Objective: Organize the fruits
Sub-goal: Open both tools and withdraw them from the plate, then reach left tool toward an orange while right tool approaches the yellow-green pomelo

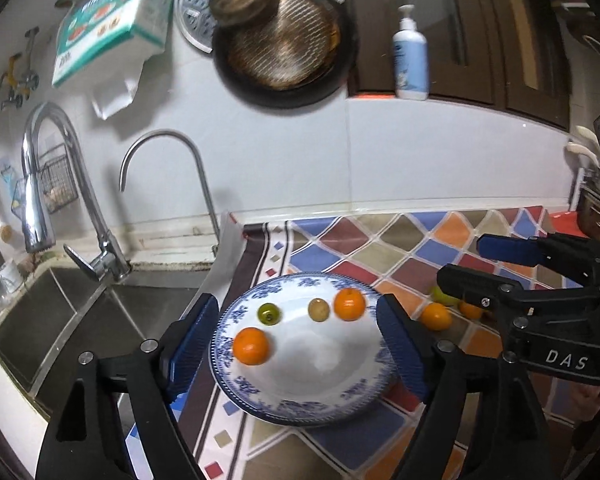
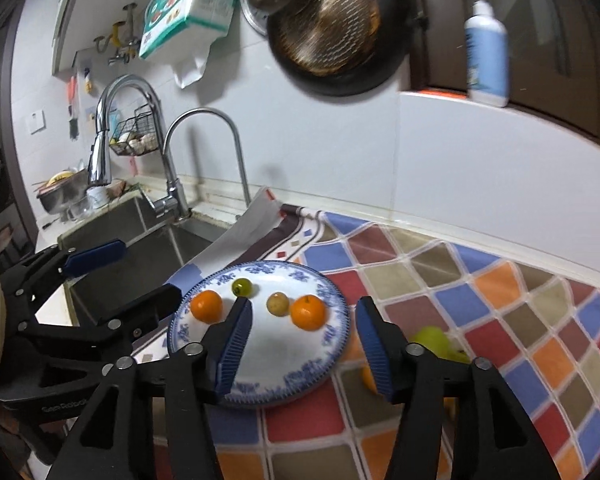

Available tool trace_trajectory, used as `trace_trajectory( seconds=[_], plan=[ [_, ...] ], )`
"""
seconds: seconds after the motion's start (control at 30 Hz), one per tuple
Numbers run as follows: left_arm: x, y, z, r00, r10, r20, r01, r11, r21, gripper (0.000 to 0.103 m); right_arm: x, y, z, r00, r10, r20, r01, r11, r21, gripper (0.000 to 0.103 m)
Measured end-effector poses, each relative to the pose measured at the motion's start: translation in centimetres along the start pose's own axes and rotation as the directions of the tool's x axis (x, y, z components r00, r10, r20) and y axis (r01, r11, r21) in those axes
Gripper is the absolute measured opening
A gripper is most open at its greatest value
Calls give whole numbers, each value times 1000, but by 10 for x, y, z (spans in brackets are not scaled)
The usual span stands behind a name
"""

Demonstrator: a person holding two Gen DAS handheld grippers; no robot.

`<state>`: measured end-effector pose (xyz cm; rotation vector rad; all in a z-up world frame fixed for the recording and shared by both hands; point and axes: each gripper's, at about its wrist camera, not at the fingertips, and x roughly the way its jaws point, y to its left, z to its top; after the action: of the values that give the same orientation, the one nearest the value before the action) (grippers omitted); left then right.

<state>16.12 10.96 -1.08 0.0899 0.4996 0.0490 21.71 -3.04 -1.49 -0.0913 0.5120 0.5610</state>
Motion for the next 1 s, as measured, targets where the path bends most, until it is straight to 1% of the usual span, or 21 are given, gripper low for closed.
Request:
trace_trajectory(
  seconds=[0.1,0.27,0.5,0.73,1.0],
  plan=[
    [-12,-13,-1,1000,-10,17,10,1000,12,87,-21,-8,-6,999,-34,16,34,999,13,60],
    [-28,-35,-2,998,-49,41,48,998,41,88,-54,-22,-20,994,-104,32,103,994,35,64],
    [-37,-62,-4,994,-93,63,87,992,88,90,-80,-40,-41,983,-183,27,181,981,72,64],
    [-25,-85,-9,992,-121,42,115,985,128,90,-89,-63,-56,967,-255,4,253,962,100,64],
    [0,-102,-18,987,-159,6,154,968,195,90,-74,-83,-67,960,-275,-48,278,954,108,64]
  ],
)
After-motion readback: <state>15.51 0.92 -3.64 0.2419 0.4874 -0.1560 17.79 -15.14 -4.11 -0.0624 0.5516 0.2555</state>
